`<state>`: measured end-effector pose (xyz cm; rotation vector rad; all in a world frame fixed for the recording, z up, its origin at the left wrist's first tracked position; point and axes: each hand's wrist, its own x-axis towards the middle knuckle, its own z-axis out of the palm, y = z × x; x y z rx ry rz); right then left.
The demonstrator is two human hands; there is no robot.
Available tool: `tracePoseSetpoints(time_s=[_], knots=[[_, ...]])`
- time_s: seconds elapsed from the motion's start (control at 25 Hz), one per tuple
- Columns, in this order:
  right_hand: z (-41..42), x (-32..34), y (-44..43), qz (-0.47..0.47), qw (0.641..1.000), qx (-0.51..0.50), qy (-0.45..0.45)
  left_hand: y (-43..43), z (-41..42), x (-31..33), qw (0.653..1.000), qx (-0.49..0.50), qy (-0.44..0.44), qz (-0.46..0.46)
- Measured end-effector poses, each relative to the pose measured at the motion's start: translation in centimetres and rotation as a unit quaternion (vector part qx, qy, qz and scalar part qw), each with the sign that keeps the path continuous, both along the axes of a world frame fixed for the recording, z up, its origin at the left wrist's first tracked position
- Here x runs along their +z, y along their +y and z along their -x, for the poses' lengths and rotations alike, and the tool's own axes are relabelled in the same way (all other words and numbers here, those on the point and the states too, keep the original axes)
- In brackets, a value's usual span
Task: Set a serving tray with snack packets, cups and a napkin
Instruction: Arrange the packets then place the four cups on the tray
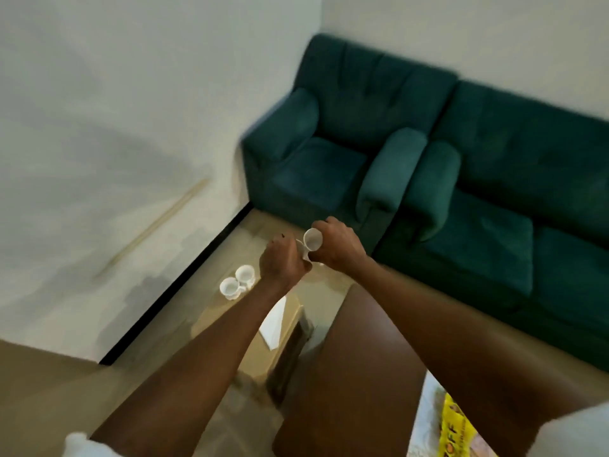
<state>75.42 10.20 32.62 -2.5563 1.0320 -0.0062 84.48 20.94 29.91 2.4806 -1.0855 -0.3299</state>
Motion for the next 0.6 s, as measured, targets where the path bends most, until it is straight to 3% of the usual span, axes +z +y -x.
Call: tracePoseSetpoints(time_s=[0.12,0.28,0.6], knots=[[8.2,10.5,-2.4,0.037,0.997,-0.060,-0.018,-4.1,5.1,10.5,0.995,-0.091,-0.029,0.016],[19.2,19.8,-4.9,0.084,0.986,-0.140,-0.038,-9.3,12.7,20.6,0.976,-0.213,-0.045,0.018],[42.9,27.6,-9.8,0.117,0.954,-0.270,-0.059,-18.1,34.9,29.6,0.936,-0.344,-0.056,0.048]])
